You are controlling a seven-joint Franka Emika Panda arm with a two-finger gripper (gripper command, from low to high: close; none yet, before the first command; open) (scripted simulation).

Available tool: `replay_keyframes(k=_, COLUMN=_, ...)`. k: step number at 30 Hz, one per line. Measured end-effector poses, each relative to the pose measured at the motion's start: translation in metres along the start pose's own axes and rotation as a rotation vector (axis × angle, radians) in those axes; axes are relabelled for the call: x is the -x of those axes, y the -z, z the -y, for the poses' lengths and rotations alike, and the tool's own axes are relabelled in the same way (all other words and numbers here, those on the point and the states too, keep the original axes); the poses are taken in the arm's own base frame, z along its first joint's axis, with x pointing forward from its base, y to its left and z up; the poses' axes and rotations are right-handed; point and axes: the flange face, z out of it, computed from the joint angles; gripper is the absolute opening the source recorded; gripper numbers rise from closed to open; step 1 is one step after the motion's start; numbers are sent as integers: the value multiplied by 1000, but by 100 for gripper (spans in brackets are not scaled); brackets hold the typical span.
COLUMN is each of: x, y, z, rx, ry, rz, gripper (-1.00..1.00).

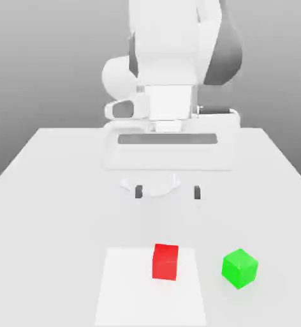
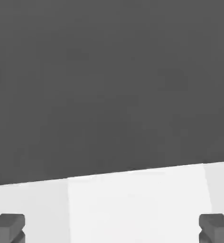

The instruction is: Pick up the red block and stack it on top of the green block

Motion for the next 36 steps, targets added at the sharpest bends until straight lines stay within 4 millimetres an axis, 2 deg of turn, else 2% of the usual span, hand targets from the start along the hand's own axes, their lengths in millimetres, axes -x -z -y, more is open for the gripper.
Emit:
replay_keyframes(k=3, x=25, y=-57, z=-29, rx=93, ry=-18, rz=59, gripper=0)
replay_keyframes(k=4, x=29, y=-70, z=-35, rx=108, ry=-22, rz=68, gripper=0)
replay_keyframes(k=10, x=37, y=-130, z=-46, rx=122, ry=-25, rz=77, gripper=0)
replay_keyframes(k=11, x=38, y=-135, z=-47, rx=122, ry=-25, rz=77, gripper=-100)
replay_keyframes(k=18, x=38, y=-135, z=-47, rx=122, ry=-24, rz=76, gripper=-100)
replay_keyframes(k=24, x=34, y=-85, z=-40, rx=122, ry=-24, rz=76, gripper=-100)
replay_keyframes(k=26, x=37, y=-71, z=-27, rx=119, ry=36, rz=80, gripper=-100)
replay_keyframes(k=27, x=45, y=-66, z=-15, rx=117, ry=95, rz=84, gripper=-100)
replay_keyframes(k=28, x=66, y=-61, z=2, rx=113, ry=185, rz=89, gripper=-100)
replay_keyframes(k=30, x=125, y=-49, z=39, rx=103, ry=417, rz=103, gripper=-100)
replay_keyframes(k=32, x=177, y=-52, z=62, rx=94, ry=598, rz=112, gripper=-100)
replay_keyframes(k=34, x=161, y=-72, z=60, rx=96, ry=570, rz=110, gripper=-100)
replay_keyframes(k=36, x=157, y=-94, z=56, rx=96, ry=559, rz=110, gripper=-100)
